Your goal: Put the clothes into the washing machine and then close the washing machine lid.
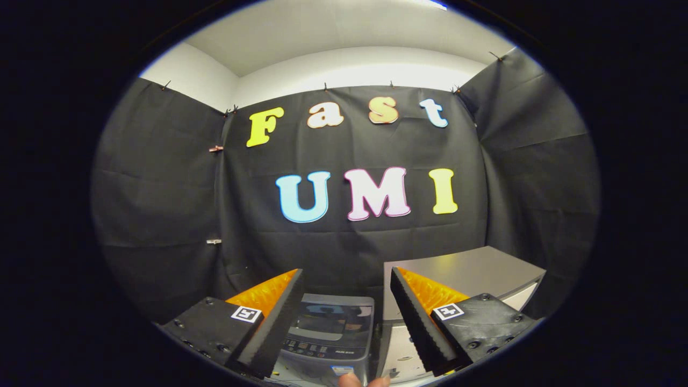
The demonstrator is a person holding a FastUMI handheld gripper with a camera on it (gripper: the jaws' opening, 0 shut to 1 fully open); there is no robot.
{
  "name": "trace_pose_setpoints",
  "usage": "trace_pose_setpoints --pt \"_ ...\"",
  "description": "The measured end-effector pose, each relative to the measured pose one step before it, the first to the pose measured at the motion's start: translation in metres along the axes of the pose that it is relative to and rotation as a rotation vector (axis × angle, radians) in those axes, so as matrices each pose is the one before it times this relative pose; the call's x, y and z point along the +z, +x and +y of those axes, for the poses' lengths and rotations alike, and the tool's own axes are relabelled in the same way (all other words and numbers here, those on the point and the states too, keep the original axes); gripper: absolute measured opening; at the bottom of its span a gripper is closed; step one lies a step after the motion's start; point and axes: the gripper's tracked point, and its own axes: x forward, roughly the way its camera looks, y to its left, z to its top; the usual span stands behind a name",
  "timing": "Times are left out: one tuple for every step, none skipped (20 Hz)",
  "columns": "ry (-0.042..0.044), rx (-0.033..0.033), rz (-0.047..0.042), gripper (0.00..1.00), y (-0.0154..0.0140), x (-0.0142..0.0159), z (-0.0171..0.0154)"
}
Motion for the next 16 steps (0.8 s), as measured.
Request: trace_pose_setpoints --pt "-0.00376 -0.01066 -0.00614 0.99 -0.00374 0.00236 -0.00811" --pt "-0.00044 -0.00697 0.00081 0.99 -0.00252 -0.0008 -0.00522" --pt "0.00336 -0.00139 0.00192 0.99 -0.0031 -0.0013 -0.0028" --pt "0.00137 -0.00199 0.00297 0.99 -0.00278 -0.00036 -0.0025" --pt "-0.00043 -0.0003 0.00048 0.99 -0.00174 0.00058 -0.00125" --pt "0.00067 -0.00218 0.00219 0.99 -0.00119 0.00062 -0.00307" --pt "0.00277 0.00247 0.0002 0.99 -0.00083 -0.00003 -0.00029" --pt "0.00239 -0.00342 0.00138 0.99 -0.00129 0.00091 -0.00164" --pt "0.00134 -0.00539 0.00166 0.99 -0.00122 0.0005 -0.00203" --pt "0.00251 -0.00097 -0.00159 0.99 -0.00154 0.00064 -0.00101" --pt "0.00238 -0.00341 -0.00036 0.99 -0.00011 0.00035 -0.00061" --pt "0.00044 -0.00257 0.00115 0.99 0.00057 0.00028 -0.00092" --pt "0.00017 -0.00317 0.0008 0.99 -0.00086 0.00029 -0.0007" --pt "-0.00001 -0.00016 -0.00222 0.99 -0.00148 0.00083 -0.00013" --pt "-0.00168 -0.00106 -0.00133 0.99 -0.00045 0.00145 0.00054" --pt "-0.00046 -0.00055 -0.00125 0.99 -0.00071 0.00015 0.00008"
